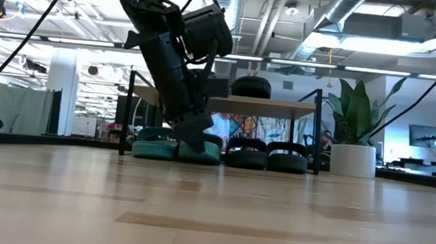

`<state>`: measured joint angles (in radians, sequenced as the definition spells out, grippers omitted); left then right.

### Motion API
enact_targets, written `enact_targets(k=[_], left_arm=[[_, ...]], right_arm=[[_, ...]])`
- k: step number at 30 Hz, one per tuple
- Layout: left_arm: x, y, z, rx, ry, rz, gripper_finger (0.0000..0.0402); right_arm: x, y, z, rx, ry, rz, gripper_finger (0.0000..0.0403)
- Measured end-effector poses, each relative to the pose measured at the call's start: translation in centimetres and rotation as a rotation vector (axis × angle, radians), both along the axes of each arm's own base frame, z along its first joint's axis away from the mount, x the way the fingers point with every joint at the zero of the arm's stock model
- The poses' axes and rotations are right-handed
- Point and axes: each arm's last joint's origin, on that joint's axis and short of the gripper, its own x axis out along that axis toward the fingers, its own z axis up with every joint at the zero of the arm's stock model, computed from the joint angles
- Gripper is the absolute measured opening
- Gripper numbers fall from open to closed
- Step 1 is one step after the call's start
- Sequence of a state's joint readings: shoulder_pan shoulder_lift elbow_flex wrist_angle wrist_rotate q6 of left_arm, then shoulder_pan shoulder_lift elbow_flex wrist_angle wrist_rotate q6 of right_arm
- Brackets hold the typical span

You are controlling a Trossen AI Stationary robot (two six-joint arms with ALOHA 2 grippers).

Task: Pick and place slides into the shelf
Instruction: Adjust the right green slide under the shelf

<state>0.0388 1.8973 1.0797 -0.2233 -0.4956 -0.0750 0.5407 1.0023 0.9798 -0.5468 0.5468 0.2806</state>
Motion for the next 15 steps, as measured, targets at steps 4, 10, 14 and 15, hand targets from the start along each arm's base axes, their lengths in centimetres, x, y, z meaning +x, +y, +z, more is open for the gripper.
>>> enact_targets(k=[4, 10, 14, 15], left_arm=[[-0.11, -0.20, -0.08, -0.001, 0.014, -0.005, 0.0046], [-0.13, 0.21, -0.10, -0.021, 0.006, 0.012, 0.0057], [-0.22, 0.56, -0.19, -0.061, 0.014, 0.005, 0.0069], [-0.23, 0.56, -0.20, -0.063, 0.016, 0.003, 0.0073]], right_arm=[[0.00, 0.00, -0.01, 0.000, 0.000, 0.000, 0.0098], [0.01, 0.00, -0.01, 0.000, 0.000, 0.000, 0.0098], [-0.01, 0.04, -0.01, 0.006, 0.000, -0.001, 0.0098], [-0.01, 0.04, -0.01, 0.007, 0.000, -0.001, 0.0098]])
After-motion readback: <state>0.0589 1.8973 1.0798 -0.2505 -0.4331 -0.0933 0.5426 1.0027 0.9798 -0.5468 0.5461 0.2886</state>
